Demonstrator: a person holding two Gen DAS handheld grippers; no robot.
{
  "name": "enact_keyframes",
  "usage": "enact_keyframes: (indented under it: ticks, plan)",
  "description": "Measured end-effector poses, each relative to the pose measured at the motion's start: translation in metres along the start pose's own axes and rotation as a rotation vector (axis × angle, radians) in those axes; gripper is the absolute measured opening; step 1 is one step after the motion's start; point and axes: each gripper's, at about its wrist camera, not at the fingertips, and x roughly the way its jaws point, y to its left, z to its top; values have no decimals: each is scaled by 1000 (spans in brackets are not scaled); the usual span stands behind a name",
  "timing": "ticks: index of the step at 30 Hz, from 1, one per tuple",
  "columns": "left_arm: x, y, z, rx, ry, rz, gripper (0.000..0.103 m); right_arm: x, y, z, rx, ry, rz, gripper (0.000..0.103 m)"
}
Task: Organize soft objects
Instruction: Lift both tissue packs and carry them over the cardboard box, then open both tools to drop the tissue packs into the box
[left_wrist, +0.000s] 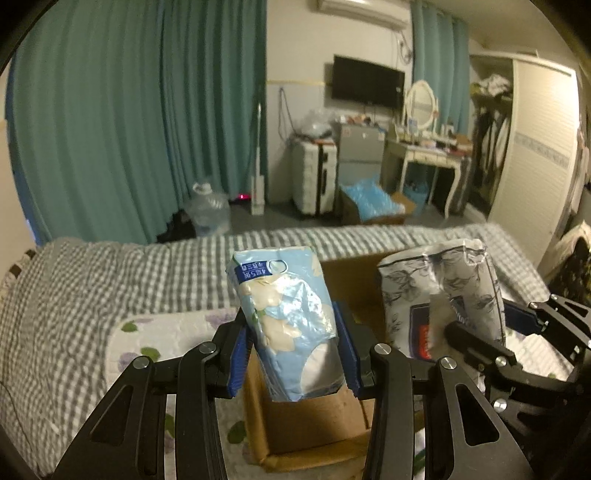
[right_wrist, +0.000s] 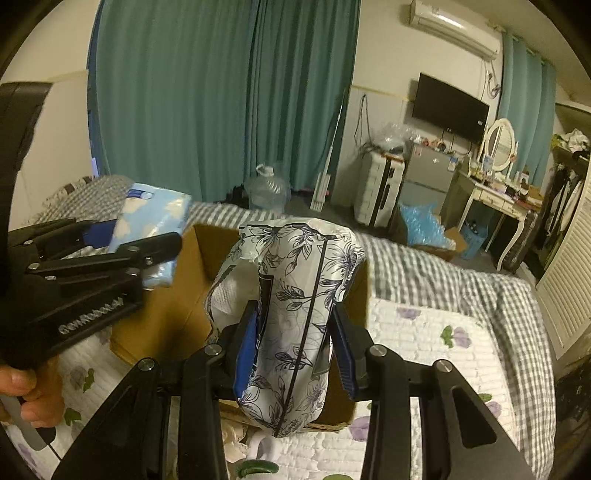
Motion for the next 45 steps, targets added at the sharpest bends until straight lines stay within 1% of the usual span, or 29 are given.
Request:
enact_keyframes:
  ticks: [3, 4, 7, 13, 14, 18, 19, 21, 23, 25, 26, 27, 28, 29, 30, 34, 37, 41, 42, 44, 45]
  plan:
    - [16, -6, -5, 14, 47, -3, 41, 15, 0, -6, -6, 43, 4, 38]
    - [22, -8, -7, 5, 58, 1, 41, 19, 1, -8, -12, 52, 1, 38]
    - [44, -10, -15, -29, 149, -16, 41, 34, -1, -14, -15, 89, 0, 38]
    - [70, -14, -30, -40, 246, 8, 41, 53, -2, -25, -28, 145, -5, 38]
    - [69, -15, -31, -33, 244, 18, 43, 54, -2, -25, -26, 147, -7, 39]
    - [66, -21, -30, -23, 236, 17, 46, 55, -6, -28, -15, 140, -7, 42]
    - [68, -20, -30, -23, 238, 17, 46, 53, -5, -27, -14, 135, -7, 45]
    - [66, -20, -29, -38, 238, -12, 47, 50, -8, -28, -3, 119, 0, 46]
    - [64, -14, -26, -66, 236, -47, 48, 45, -10, -28, 3, 107, -3, 51]
    - [59, -9, -21, -91, 230, -61, 49, 39, -9, -26, 1, 88, -9, 55]
    - [54, -9, -16, -95, 215, -59, 55, 34, -9, -25, 1, 74, -10, 55]
    - [49, -9, -13, -95, 202, -51, 59, 30, -10, -23, 3, 62, -10, 56]
    - [43, -10, -9, -93, 183, -44, 65, 26, -10, -22, 5, 52, -11, 56]
    - [36, -10, -5, -91, 157, -35, 69, 18, -10, -20, 9, 35, -9, 57]
    - [28, -11, -2, -88, 131, -23, 69, 13, -11, -19, 13, 23, -8, 57]
    - [4, -8, 11, -83, 76, 5, 69, -17, -14, -12, 27, -38, -24, 59]
    - [-10, -2, 17, -93, 52, 21, 69, -40, -17, -8, 41, -70, -25, 61]
    - [-41, 2, 22, -112, 11, 43, 69, -76, -21, -4, 66, -113, -12, 63]
    - [-52, 3, 23, -121, -6, 53, 69, -88, -22, -4, 68, -127, -11, 64]
    - [-67, 3, 23, -123, -27, 78, 69, -104, -21, -2, 69, -148, -15, 74]
    - [-76, 0, 23, -121, -36, 90, 69, -116, -21, -1, 68, -168, -19, 76]
